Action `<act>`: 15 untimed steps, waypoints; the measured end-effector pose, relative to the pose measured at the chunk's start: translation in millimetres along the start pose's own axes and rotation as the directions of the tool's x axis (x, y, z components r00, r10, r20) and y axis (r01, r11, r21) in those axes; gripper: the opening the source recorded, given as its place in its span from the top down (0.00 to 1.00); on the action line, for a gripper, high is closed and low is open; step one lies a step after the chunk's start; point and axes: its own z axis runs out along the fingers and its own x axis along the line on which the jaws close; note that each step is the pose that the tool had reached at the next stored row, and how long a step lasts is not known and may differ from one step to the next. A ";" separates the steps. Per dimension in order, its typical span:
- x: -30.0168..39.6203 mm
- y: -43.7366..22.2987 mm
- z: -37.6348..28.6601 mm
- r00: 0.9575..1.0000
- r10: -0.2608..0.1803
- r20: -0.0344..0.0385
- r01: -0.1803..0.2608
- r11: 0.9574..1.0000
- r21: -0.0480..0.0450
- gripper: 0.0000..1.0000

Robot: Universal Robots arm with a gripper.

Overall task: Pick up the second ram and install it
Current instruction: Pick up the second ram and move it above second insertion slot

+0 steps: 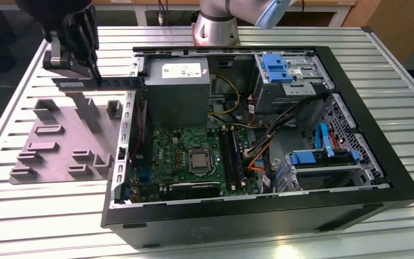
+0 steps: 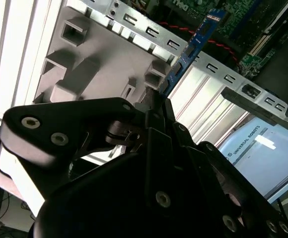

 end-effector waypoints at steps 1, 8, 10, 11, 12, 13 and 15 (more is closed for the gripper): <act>0.0 -0.9 0.0 1.000 0.000 0.000 0.000 1.000 0.000 0.86; -0.2 -7.1 -0.2 1.000 0.000 0.000 0.000 1.000 0.000 0.86; -0.3 -8.9 -0.2 1.000 0.000 0.000 0.000 1.000 0.000 0.86; -0.3 -9.8 -0.3 1.000 0.000 0.000 0.000 1.000 0.000 0.86; -0.4 -10.7 -0.3 1.000 0.000 0.000 0.000 1.000 0.000 0.86; -0.4 -11.5 -0.3 1.000 0.000 0.000 0.000 1.000 0.000 0.86; -0.5 -13.3 -0.4 1.000 0.000 0.000 0.000 1.000 0.000 0.86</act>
